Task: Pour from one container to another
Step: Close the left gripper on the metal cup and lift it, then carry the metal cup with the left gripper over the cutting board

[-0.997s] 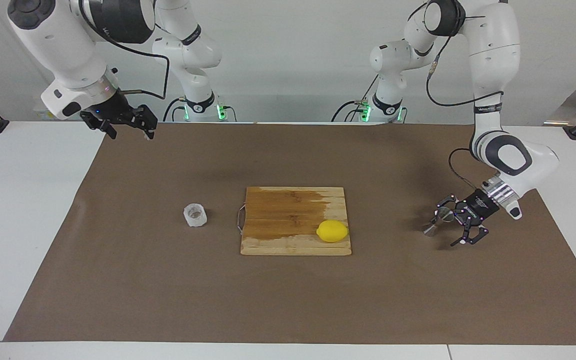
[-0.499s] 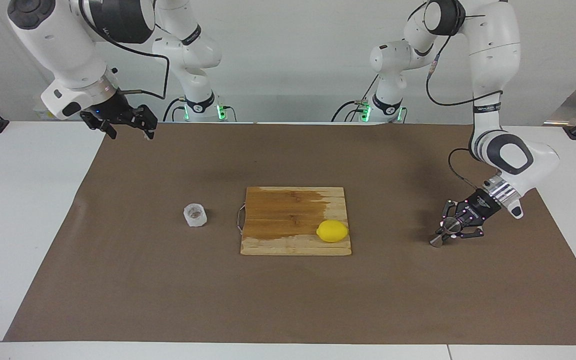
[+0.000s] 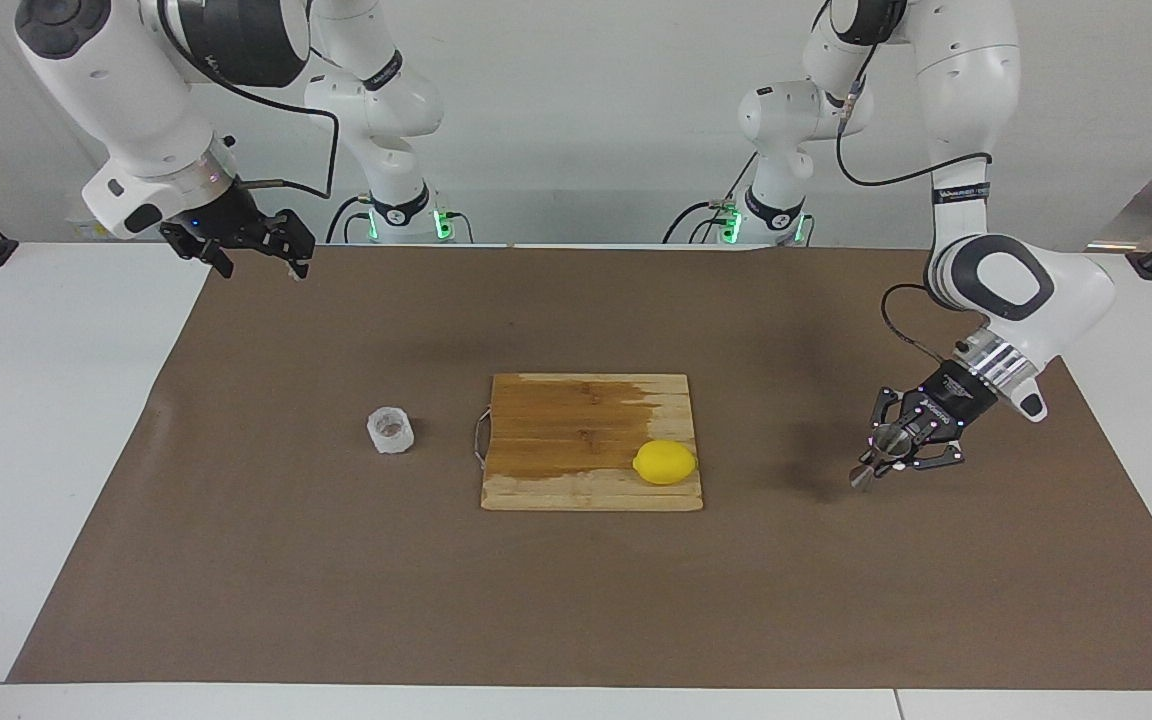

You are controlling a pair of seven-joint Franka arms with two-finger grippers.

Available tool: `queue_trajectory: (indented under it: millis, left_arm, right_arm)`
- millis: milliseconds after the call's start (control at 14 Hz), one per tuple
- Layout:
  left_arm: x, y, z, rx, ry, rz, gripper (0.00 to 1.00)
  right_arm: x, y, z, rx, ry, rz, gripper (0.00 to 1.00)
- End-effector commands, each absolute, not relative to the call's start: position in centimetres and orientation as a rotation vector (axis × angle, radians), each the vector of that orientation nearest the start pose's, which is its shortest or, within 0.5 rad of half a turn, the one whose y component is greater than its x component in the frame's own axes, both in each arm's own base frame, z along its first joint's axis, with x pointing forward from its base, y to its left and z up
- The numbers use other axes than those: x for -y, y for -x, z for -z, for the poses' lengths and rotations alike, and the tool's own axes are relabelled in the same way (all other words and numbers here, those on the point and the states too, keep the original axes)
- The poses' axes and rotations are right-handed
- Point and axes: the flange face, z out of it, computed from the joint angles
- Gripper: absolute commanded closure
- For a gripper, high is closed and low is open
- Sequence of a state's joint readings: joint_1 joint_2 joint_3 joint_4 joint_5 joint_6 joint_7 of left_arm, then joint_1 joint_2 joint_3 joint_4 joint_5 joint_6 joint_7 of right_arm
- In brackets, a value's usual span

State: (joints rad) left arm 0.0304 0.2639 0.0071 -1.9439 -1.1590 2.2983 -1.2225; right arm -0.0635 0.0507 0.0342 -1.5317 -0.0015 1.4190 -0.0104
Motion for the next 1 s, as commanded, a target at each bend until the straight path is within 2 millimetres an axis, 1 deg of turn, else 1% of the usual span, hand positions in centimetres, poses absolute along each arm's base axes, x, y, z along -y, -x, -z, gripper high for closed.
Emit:
queue_trajectory:
  millis: [0,71,142,285,356,427,499,570,712,783,855,926]
  left_arm:
    - [3.5,-61.6,-38.6,-1.958,-1.183,0.545,1.00]
    - [4.4,-61.6,-38.9,-1.944,-1.181,0.559,1.00]
    - [5.8,-61.7,-39.5,-1.916,-1.126,0.603,1.00]
    - [9.3,-61.9,-40.4,-1.866,-1.092,0.664,1.00]
    - [12.1,-61.6,-40.8,-1.839,-1.109,0.690,1.00]
    - [14.0,-61.2,-40.8,-1.836,-1.075,0.705,1.00]
    - [15.8,-60.8,-41.0,-1.851,-1.058,0.666,1.00]
    - [19.1,-59.8,-40.9,-1.851,-1.081,0.641,1.00]
    - [23.5,-58.2,-40.6,-1.875,-1.003,0.616,1.00]
    - [24.7,-57.5,-40.3,-1.885,-0.997,0.606,1.00]
    - [25.3,-57.1,-40.1,-1.897,-0.973,0.605,1.00]
    - [25.4,-56.9,-39.9,-1.914,-0.926,0.610,1.00]
  right_arm:
    - [1.9,-54.8,-60.4,-0.011,3.099,-0.256,0.00]
    - [1.9,-54.8,-60.5,-0.011,3.100,-0.253,0.00]
    - [1.9,-54.8,-60.5,-0.011,3.100,-0.253,0.00]
    - [1.9,-54.8,-60.4,-0.009,3.099,-0.256,0.00]
    - [1.9,-54.8,-60.5,-0.009,3.100,-0.253,0.00]
    - [1.9,-54.8,-60.5,-0.011,3.100,-0.253,0.00]
    - [1.9,-54.8,-60.5,-0.014,3.100,-0.253,0.00]
    - [1.9,-54.8,-60.5,-0.009,3.100,-0.253,0.00]
    - [1.9,-54.8,-60.5,-0.014,3.100,-0.253,0.00]
    - [1.9,-54.8,-60.5,-0.011,3.100,-0.253,0.00]
    - [1.9,-54.8,-60.5,-0.011,3.100,-0.253,0.00]
    - [1.9,-54.8,-60.5,-0.011,3.100,-0.253,0.00]
